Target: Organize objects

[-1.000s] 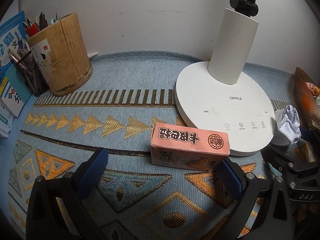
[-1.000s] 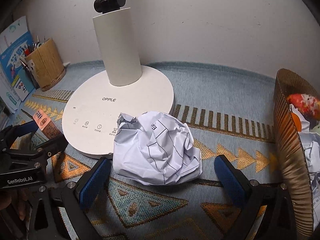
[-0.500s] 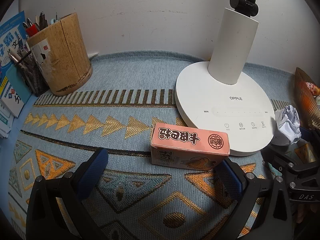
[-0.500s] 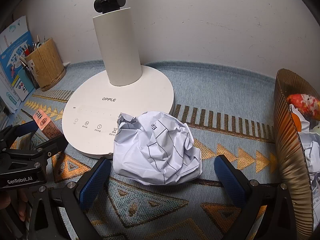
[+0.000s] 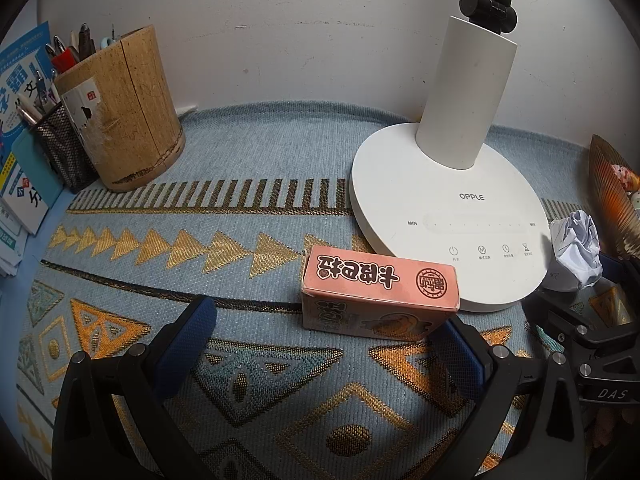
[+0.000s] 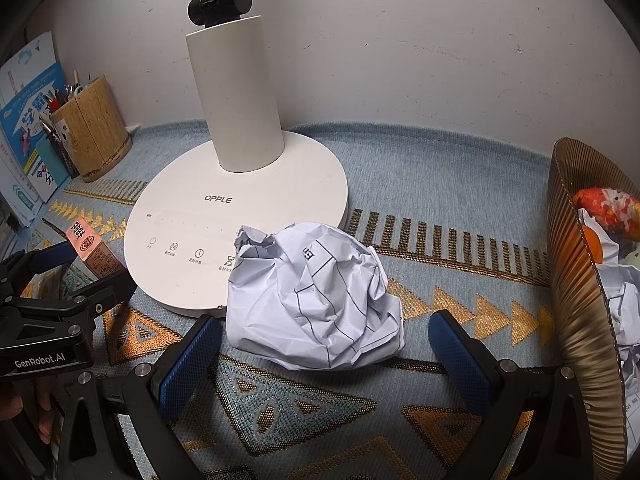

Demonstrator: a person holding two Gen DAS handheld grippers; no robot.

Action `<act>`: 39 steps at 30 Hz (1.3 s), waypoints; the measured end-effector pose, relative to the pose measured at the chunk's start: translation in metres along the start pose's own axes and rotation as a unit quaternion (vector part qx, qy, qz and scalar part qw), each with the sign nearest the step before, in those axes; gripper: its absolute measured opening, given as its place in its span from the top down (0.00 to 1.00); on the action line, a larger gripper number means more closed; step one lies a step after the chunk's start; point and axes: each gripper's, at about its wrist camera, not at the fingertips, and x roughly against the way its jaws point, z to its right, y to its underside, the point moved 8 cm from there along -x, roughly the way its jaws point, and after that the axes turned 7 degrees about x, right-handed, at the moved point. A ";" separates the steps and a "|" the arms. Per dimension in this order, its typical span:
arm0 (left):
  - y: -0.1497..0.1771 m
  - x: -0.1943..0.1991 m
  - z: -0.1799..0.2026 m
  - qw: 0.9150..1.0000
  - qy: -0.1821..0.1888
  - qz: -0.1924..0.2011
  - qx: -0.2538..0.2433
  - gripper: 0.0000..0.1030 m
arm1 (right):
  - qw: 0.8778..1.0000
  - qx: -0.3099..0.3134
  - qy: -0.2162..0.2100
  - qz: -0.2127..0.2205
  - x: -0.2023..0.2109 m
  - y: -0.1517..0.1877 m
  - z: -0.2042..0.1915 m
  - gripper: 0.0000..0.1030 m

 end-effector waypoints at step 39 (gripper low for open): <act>-0.023 0.052 -0.097 0.987 0.003 0.103 0.126 0.48 | 0.973 0.075 -0.147 0.160 0.064 -0.049 -0.105 0.00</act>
